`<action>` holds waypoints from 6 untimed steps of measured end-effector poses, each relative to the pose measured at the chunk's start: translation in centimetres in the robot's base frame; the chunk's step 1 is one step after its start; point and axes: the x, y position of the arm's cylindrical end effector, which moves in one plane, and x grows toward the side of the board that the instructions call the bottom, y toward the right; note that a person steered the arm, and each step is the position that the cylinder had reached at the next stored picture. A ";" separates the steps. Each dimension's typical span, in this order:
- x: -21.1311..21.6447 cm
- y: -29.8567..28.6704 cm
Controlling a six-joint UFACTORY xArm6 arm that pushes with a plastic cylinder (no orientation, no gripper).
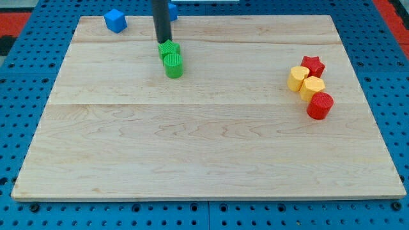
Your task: Slide the green blocks slightly to the bottom
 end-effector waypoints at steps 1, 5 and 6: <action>1.1 3.2; 6.1 10.8; 5.9 14.7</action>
